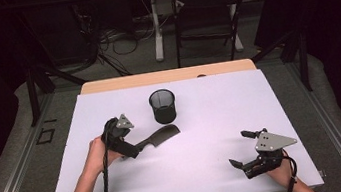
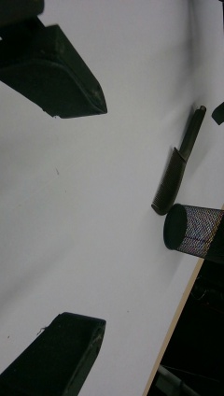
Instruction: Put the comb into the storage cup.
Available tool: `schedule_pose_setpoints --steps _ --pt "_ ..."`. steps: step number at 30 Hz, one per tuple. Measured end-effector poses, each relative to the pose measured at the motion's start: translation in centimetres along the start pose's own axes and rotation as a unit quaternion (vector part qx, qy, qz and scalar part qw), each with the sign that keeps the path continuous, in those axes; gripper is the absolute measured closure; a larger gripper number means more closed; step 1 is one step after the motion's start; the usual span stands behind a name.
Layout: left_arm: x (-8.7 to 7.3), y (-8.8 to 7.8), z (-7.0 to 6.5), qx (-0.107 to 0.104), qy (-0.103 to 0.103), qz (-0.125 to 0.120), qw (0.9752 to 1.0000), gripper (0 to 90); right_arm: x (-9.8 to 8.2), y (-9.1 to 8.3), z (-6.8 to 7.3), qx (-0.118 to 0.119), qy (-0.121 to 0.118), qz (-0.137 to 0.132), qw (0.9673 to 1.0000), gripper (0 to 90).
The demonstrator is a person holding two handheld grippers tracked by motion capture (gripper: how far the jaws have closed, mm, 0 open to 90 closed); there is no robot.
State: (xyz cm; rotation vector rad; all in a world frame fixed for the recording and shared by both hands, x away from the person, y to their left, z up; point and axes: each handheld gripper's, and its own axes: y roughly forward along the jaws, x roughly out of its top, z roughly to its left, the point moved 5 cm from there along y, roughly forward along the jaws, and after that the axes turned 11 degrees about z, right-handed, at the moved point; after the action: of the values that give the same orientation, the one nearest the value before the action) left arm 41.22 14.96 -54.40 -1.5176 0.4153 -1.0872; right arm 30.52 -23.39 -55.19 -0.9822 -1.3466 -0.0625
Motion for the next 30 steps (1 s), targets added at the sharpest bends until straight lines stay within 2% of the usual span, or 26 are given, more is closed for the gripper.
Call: schedule_pose_setpoints --steps 8,11,14,16,17,22,24,27,30 --pt "1.3 0.6 -0.4 -0.009 0.033 0.041 0.9986 0.0 0.1 0.0 0.0 0.006 0.005 -0.002 1.0 0.0" --pt "1.6 0.8 -0.6 -0.002 0.05 0.064 0.9967 0.0 0.1 0.2 0.1 0.011 0.001 0.001 0.9999 0.0" --pt "1.6 1.1 -0.7 -0.012 0.049 0.077 0.9957 0.2 0.1 0.3 0.2 0.014 0.001 0.003 0.9999 0.0" --pt "1.6 1.3 -0.6 -0.005 0.053 0.089 0.9946 0.5 0.0 0.3 0.2 0.015 0.0 0.005 0.9999 0.0" --pt "1.7 1.4 -0.7 -0.01 0.053 0.09 0.9945 1.8 0.0 0.3 0.1 0.015 0.0 0.005 0.9999 0.0" --pt "2.1 1.9 -1.0 -0.009 0.072 0.113 0.9909 20.7 0.1 0.1 0.3 0.016 -0.003 0.001 0.9999 0.0" --pt "2.2 2.0 -1.1 -0.013 0.068 0.116 0.9908 29.1 0.0 0.2 0.2 0.017 -0.002 0.005 0.9998 0.0" --pt "2.1 2.3 -1.2 -0.014 0.072 0.133 0.9884 38.8 0.0 0.3 0.2 0.017 -0.002 0.006 0.9998 0.0" --pt "2.0 2.5 -1.0 -0.021 0.073 0.141 0.987 47.3 0.0 0.3 0.2 0.017 -0.002 0.006 0.9998 0.0"
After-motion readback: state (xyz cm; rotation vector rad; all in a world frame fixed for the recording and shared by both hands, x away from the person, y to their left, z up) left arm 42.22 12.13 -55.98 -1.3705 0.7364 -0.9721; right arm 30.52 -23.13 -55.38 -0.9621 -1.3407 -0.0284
